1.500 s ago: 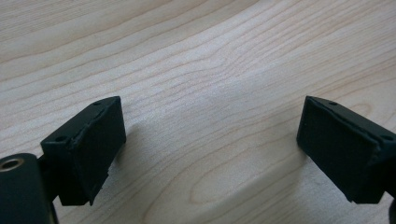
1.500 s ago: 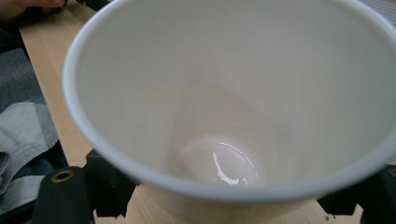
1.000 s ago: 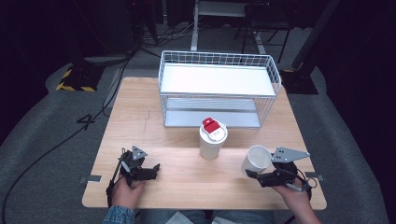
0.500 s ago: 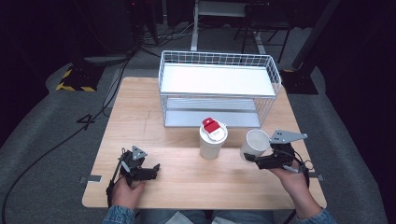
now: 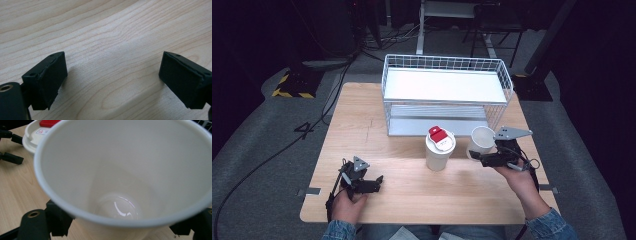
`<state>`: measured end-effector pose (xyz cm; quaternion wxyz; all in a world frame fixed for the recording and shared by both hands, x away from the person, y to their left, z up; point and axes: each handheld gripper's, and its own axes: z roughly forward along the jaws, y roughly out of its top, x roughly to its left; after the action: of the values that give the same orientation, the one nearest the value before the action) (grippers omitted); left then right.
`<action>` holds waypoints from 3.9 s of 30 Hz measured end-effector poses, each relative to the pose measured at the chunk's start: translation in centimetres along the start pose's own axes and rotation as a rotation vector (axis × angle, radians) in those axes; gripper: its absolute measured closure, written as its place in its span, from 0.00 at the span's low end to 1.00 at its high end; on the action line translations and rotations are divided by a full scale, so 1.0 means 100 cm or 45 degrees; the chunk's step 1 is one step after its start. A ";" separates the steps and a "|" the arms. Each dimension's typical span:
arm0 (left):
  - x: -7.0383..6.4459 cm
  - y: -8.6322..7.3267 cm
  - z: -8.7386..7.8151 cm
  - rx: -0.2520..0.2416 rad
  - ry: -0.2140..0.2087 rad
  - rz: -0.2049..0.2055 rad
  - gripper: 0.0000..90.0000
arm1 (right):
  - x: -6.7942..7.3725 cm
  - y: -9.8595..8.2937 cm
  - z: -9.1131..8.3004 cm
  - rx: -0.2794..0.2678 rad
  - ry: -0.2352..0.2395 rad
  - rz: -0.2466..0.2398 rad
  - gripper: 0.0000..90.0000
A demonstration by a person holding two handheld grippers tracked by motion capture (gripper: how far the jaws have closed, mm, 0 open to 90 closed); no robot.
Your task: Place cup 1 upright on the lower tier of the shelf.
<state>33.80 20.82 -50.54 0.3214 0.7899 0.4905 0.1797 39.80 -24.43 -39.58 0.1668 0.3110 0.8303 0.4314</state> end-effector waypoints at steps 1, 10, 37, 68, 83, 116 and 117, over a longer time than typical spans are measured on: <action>0.000 0.000 0.000 0.000 0.000 0.000 0.10 | -0.002 0.004 0.002 -0.001 -0.013 0.000 0.25; 0.000 0.000 0.000 0.001 0.000 -0.001 0.10 | -0.014 0.017 0.016 0.003 -0.051 0.007 0.25; 0.000 0.000 0.000 0.001 0.000 0.000 0.10 | -0.044 0.031 0.081 0.027 -0.197 0.102 0.25; 0.000 0.000 0.000 0.000 0.000 0.000 0.10 | -0.059 0.020 0.114 0.051 -0.241 0.186 0.25; 0.000 0.000 0.000 0.000 0.000 0.000 0.10 | -0.057 0.017 0.118 0.033 -0.248 0.188 0.25; 0.000 0.000 0.000 0.001 0.000 0.000 0.10 | -0.072 0.015 0.143 0.018 -0.294 0.256 0.25; 0.000 0.000 0.000 0.000 0.000 0.001 0.10 | -0.072 0.015 0.142 0.017 -0.296 0.251 0.24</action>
<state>33.79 20.82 -50.54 0.3212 0.7900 0.4903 0.1798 53.54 -19.80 -46.42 0.2166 0.4400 0.7737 0.4012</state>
